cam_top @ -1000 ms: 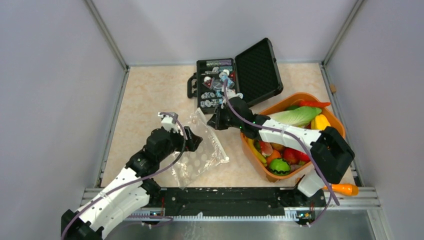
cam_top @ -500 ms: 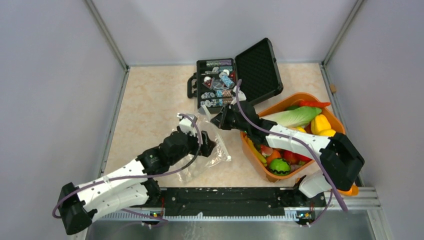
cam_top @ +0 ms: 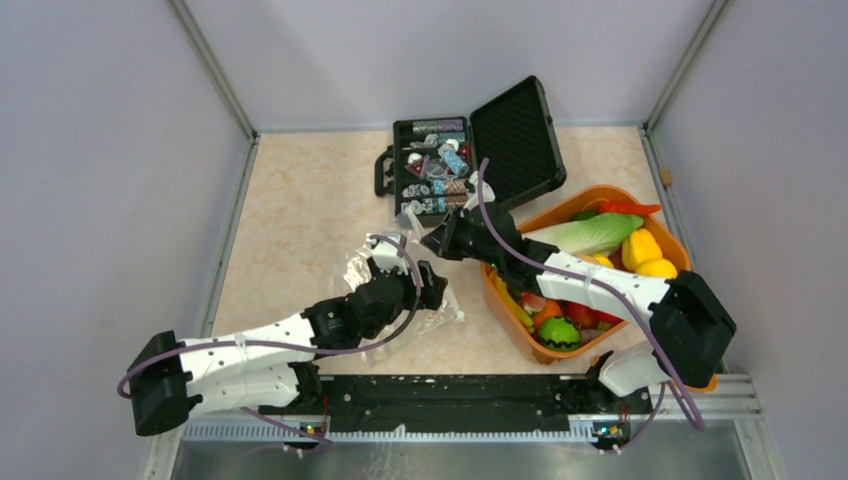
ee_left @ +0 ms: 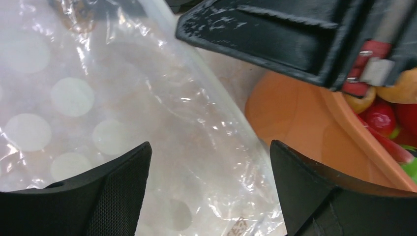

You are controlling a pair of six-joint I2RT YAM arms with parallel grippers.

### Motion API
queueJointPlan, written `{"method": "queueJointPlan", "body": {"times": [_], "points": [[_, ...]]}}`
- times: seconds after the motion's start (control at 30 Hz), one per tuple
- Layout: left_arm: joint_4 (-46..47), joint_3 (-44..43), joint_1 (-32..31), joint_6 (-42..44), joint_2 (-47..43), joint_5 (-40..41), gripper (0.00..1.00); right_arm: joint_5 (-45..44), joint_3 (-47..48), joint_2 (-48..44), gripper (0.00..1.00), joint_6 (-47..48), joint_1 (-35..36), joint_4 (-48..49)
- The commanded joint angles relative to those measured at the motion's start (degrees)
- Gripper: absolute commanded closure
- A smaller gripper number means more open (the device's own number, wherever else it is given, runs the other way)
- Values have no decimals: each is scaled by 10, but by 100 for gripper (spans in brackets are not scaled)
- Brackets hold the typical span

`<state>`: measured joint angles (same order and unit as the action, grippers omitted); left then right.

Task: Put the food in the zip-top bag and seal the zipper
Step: Open the zipper of the food storage bag at the center of the board.

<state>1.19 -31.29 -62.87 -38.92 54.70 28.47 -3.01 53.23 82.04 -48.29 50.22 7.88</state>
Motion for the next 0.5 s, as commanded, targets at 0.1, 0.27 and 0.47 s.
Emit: {"method": "queueJointPlan", "body": {"times": [0.1,0.27,0.47], "points": [[-6,-29,-14,-46,44,97,15,-8,-2,-32,100,-10,7,9],[35,-41,-16,-29,54,73,11,-12,0,-27,100,-12,8,7],[89,-16,-17,-21,60,41,8,-7,2,-24,100,-16,8,4]]}}
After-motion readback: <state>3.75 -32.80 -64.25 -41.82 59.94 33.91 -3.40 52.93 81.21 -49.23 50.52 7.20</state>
